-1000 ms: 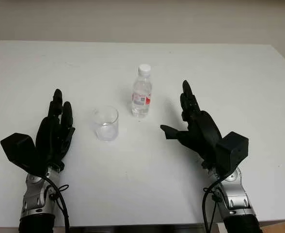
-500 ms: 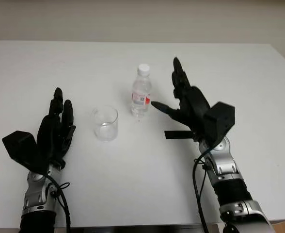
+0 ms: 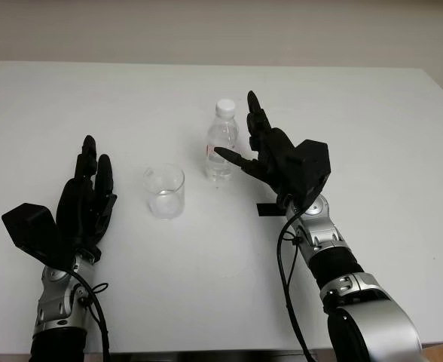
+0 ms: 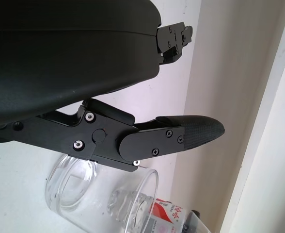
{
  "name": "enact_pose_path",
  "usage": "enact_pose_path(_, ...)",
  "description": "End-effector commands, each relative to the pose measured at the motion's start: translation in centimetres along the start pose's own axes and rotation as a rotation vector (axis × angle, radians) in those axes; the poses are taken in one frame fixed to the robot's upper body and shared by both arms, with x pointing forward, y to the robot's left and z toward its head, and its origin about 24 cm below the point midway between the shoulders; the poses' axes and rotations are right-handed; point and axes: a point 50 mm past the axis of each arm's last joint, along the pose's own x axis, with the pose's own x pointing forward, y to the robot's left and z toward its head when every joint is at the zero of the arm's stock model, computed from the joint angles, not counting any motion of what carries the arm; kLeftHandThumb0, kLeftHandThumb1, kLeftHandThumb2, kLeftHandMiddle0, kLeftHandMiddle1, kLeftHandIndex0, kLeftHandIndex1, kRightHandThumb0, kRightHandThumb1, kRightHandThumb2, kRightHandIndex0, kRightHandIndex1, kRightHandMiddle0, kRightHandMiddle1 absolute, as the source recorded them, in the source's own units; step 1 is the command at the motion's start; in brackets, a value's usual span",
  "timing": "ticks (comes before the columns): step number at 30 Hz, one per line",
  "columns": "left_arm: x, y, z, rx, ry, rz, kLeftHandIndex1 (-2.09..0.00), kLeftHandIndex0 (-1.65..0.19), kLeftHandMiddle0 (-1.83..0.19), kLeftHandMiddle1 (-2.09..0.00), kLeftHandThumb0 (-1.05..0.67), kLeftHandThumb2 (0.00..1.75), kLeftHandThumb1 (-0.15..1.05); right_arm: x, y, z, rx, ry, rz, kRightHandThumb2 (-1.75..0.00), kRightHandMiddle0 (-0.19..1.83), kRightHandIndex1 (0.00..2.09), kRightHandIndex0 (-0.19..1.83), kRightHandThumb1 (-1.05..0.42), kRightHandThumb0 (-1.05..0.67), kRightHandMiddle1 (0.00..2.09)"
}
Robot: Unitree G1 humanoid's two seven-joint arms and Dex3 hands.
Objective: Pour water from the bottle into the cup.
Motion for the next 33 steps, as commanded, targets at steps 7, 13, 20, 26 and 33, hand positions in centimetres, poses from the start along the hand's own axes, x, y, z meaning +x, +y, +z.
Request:
enact_pose_path(7, 0.1, -0.2, 0.1, -0.003, -0.013, 0.000, -0.06, 0.16, 0.16, -0.06, -0.71, 0.51, 1.05, 1.2, 0.4, 0.5, -0.013, 0.017, 0.011, -0.05, -0.19, 0.00, -0.19, -0.88, -0.97, 0.00)
enact_pose_path(13, 0.1, -0.3, 0.0, -0.008, -0.013, 0.006, -0.06, 0.15, 0.15, -0.06, -0.71, 0.50, 1.05, 1.8, 1.0, 0.5, -0.026, 0.046, 0.028, -0.05, -0.19, 0.00, -0.19, -0.89, -0.96, 0.00)
enact_pose_path(20, 0.0, -0.5, -0.1, -0.003, -0.011, 0.002, -0.05, 0.17, 0.16, -0.05, -0.71, 0.52, 1.05, 2.5, 1.8, 1.0, -0.024, 0.063, 0.063, -0.05, -0.19, 0.00, -0.19, -0.88, -0.94, 0.00)
enact_pose_path(26, -0.1, -0.5, -0.3, -0.012, -0.012, 0.012, -0.05, 0.17, 0.16, -0.05, -0.70, 0.52, 1.05, 2.8, 2.6, 1.2, 0.060, 0.066, 0.080, -0.04, -0.19, 0.00, -0.19, -0.85, -0.82, 0.00)
enact_pose_path(33, -0.2, -0.7, -0.3, -0.010, -0.018, 0.011, -0.05, 0.16, 0.16, -0.05, -0.70, 0.52, 1.05, 2.9, 3.0, 1.2, 0.069, 0.075, 0.002, -0.05, -0.10, 0.06, -0.09, -0.83, -0.75, 0.05)
